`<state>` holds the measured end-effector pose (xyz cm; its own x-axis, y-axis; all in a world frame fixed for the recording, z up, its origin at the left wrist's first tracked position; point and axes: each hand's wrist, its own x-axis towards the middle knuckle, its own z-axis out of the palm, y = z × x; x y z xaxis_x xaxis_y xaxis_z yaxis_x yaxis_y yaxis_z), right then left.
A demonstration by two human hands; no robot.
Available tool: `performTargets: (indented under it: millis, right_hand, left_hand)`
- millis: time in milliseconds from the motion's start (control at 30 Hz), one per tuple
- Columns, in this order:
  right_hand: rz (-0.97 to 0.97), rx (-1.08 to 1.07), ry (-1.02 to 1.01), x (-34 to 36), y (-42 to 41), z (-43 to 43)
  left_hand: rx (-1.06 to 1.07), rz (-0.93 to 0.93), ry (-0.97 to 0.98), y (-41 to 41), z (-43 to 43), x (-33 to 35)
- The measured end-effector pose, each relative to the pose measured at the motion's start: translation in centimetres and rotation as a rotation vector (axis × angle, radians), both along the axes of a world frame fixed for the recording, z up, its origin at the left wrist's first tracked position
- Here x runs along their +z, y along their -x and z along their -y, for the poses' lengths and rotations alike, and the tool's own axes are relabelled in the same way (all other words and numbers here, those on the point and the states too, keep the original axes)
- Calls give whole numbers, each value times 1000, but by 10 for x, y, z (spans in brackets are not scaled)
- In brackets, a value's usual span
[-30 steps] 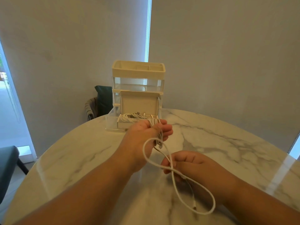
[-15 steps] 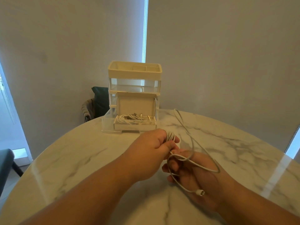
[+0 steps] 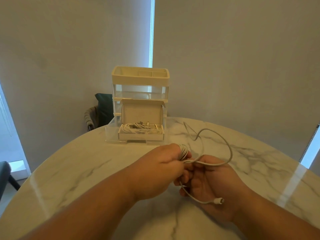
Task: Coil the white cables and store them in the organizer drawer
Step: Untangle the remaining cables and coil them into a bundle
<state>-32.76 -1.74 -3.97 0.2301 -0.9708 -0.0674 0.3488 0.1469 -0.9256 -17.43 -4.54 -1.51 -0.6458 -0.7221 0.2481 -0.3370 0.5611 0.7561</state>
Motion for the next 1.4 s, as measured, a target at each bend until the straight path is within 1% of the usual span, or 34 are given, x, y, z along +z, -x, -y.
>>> performTargets:
  millis: [67,167,233,400,433,533,667,733,800,933,967,1000,1067,1133,1200,1300,1367,1400]
  right_hand:
    - [-12,20,8,2,1,-1]
    - [-78,54,46,2,5,-3]
    - [-130,73,51,-1,9,-3]
    - [-133,96,-14,-5,16,4]
    - [-138,91,-33,-3,20,5]
    - [-148,88,-72,4,32,7]
    - [-140,216,-131,6,38,9]
    - [-209,262,-127,8,37,6]
    - [-350,278,-83,13,33,0]
    - [-634,141,18,19,38,-1]
    - [-644,133,59,21,39,0]
    - [-585,166,97,23,39,0]
    - [-384,258,136,23,37,-1]
    - [-241,244,146,21,34,0]
    - [-97,84,169,20,33,5]
    - [160,-234,216,23,46,21]
    - [215,-451,218,23,63,33]
    - [212,-558,215,23,71,39]
  left_hand:
    - [-12,86,56,1,-2,-1]
    - [-36,124,57,0,-4,2]
    - [-15,163,84,0,-7,6]
    - [40,279,278,0,-3,-1]
    - [66,299,278,-1,-1,-3]
    - [140,325,184,-1,7,-9]
    - [162,364,160,2,12,-15]
    - [146,384,155,3,13,-16]
    - [139,410,165,3,14,-16]
    - [140,419,152,0,15,-15]
    - [131,422,143,0,16,-15]
    - [126,431,138,0,16,-15]
    - [110,467,138,4,14,-17]
    - [74,511,165,7,13,-20]
    - [37,567,191,10,11,-21]
    - [11,577,188,9,9,-20]
    - [32,572,173,5,11,-18]
    - [56,564,165,1,14,-17]
